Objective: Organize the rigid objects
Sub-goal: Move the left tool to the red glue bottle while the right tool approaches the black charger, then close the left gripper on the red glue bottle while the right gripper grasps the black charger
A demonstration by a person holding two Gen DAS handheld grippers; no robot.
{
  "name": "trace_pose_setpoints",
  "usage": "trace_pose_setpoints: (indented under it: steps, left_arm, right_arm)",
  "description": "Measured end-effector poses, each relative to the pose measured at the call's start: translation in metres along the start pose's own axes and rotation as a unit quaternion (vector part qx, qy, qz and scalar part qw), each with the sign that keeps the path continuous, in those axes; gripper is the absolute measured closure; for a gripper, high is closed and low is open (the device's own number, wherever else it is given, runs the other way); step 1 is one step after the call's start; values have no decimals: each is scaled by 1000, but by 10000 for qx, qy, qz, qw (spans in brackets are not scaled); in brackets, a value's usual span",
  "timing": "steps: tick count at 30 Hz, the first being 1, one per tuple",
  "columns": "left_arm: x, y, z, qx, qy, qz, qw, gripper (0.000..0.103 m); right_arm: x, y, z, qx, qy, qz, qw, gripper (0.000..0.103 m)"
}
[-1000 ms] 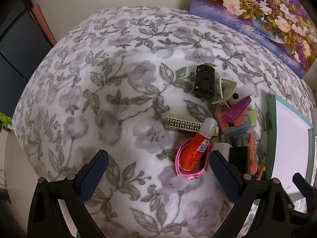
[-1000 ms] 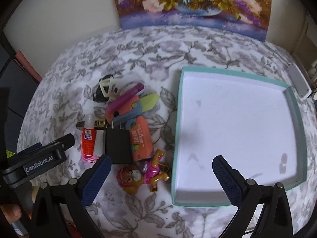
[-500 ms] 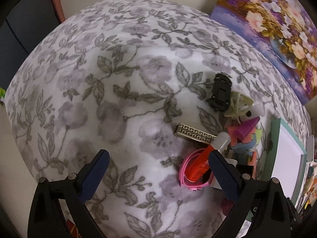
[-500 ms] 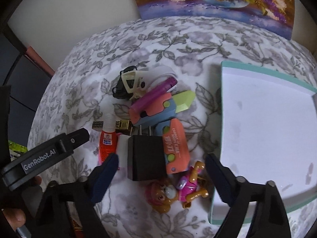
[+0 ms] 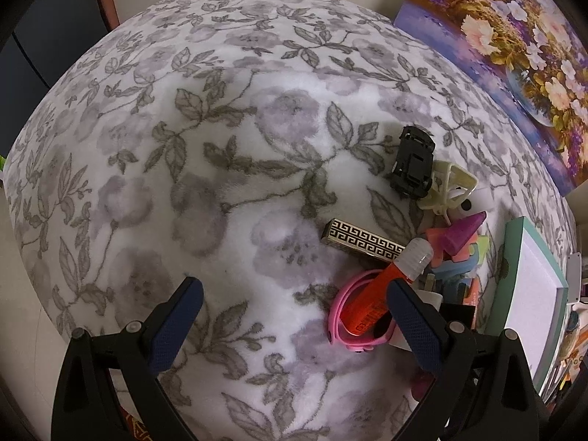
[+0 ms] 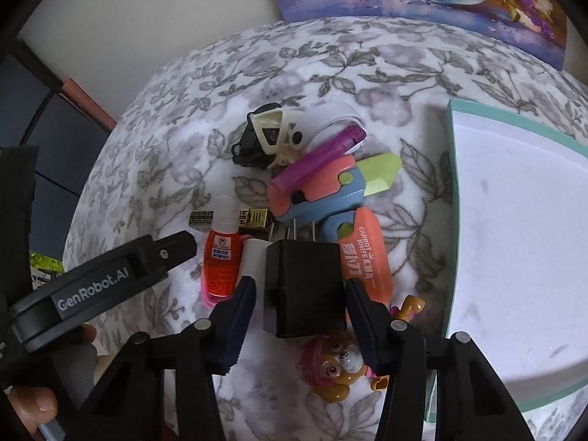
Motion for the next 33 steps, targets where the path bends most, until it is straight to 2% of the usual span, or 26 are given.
trace_pose_setpoints:
  steps: [5, 7, 19, 20, 21, 23, 31, 33]
  left_arm:
    - [0, 0, -1, -34, -13, 16, 10000, 3]
    - [0, 0, -1, -48, -17, 17, 10000, 3]
    - [8, 0, -9, -192, -114, -133, 9997, 3]
    - [9, 0, -11, -221, -146, -164, 9995, 6]
    - [10, 1, -13, -249, -158, -187, 9994, 15]
    - [9, 1, -17, -325, -161, -188, 9992, 25]
    - [8, -1, -33, -541, -415, -230, 9974, 38]
    - [7, -2, -38, -625, -440, -261, 9967, 48]
  right_arm:
    - [0, 0, -1, -16, 40, -44, 10000, 50]
    - [1, 0, -1, 16, -47, -56, 10000, 54]
    - [12, -1, -6, -124, 109, -163, 9997, 54]
    - [14, 0, -7, -133, 114, -172, 9997, 54]
    - [15, -1, -7, -140, 110, -186, 9997, 54]
    - [18, -1, -8, -162, 90, -200, 9996, 54]
    - [34, 1, -15, -274, 166, -363, 9988, 56]
    - [37, 3, -16, -257, 255, -391, 9986, 79]
Point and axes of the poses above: each gripper's, at about its wrist camera, not at the fingertips, and x roughly against the way its jaws point, z to its left, y to its top, the point moved 1 cm from there along -x, roughly the way its jaws point, and after that the axes turned 4 degrees about y, right-handed, at the moved point
